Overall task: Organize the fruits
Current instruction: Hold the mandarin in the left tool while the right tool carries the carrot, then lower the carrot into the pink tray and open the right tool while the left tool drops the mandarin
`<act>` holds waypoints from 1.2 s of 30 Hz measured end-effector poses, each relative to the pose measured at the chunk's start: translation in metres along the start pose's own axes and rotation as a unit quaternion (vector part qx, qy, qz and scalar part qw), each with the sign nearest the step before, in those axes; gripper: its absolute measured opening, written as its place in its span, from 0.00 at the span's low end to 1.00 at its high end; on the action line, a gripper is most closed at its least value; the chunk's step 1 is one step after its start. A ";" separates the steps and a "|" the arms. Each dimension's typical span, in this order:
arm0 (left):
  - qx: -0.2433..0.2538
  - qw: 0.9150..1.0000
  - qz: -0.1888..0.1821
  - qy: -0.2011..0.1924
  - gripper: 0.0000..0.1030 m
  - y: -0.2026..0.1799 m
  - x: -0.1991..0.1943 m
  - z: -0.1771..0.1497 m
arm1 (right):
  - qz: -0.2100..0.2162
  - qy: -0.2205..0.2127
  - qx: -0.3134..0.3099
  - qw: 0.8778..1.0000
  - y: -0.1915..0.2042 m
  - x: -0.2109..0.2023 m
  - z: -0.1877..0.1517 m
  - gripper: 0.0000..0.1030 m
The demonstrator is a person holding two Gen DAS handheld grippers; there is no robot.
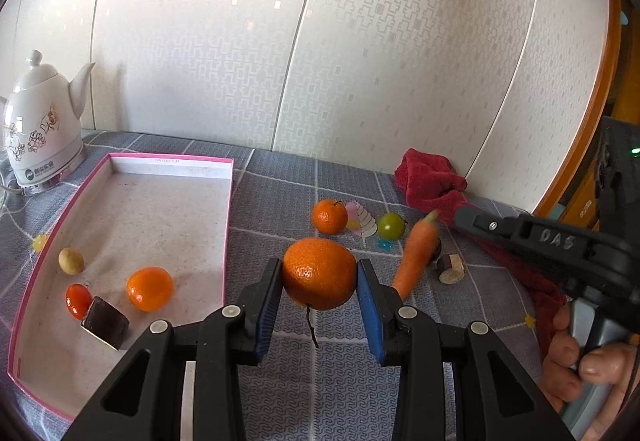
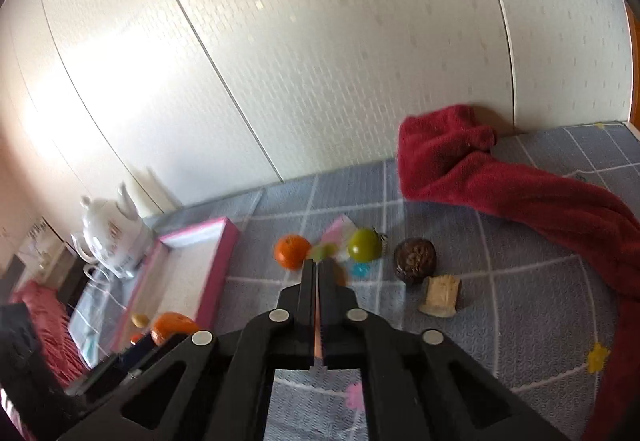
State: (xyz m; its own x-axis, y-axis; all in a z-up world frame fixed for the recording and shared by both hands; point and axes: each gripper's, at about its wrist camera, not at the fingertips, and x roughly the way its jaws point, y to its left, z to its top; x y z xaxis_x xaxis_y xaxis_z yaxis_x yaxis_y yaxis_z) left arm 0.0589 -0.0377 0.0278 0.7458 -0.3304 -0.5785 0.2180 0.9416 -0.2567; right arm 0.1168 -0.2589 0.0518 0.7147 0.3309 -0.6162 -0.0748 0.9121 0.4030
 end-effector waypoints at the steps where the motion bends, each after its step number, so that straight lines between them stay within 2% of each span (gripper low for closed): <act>1: -0.001 1.000 0.001 0.001 0.36 0.001 0.001 0.000 | -0.002 0.004 -0.001 1.000 0.001 0.002 0.000 0.02; 5: -0.004 1.000 0.002 0.001 0.36 0.004 -0.001 0.000 | -0.008 0.026 0.007 1.000 -0.004 0.012 -0.001 0.05; 7: -0.009 1.000 0.001 0.003 0.36 0.005 -0.001 0.000 | -0.021 0.032 0.014 0.999 -0.009 0.014 -0.002 0.26; 13: -0.014 1.000 0.003 0.002 0.36 0.006 0.000 0.001 | -0.010 0.085 0.071 0.994 -0.031 0.039 -0.005 0.32; 17: -0.019 1.000 0.002 0.006 0.36 0.009 0.002 0.001 | -0.045 0.116 0.068 0.990 -0.031 0.069 -0.004 0.32; 23: -0.022 1.000 0.000 0.013 0.36 0.010 0.005 0.001 | -0.076 0.125 0.043 0.988 -0.025 0.095 -0.003 0.34; 25: -0.021 1.000 0.001 0.012 0.36 0.010 0.004 0.001 | -0.087 0.131 0.039 0.987 -0.028 0.100 -0.003 0.29; 31: -0.019 1.000 0.007 0.006 0.36 0.010 0.003 0.001 | -0.079 0.122 0.035 0.989 -0.031 0.091 -0.003 0.28; 36: -0.025 1.000 0.014 -0.002 0.36 0.014 0.000 0.004 | -0.033 0.100 0.036 0.994 -0.020 0.068 -0.001 0.28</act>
State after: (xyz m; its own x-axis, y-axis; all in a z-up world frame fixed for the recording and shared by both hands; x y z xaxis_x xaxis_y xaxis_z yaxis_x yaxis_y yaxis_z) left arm 0.0646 -0.0246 0.0277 0.7543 -0.3029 -0.5825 0.1650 0.9462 -0.2784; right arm 0.1661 -0.2539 0.0011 0.5633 0.3199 -0.7618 0.0226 0.9157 0.4012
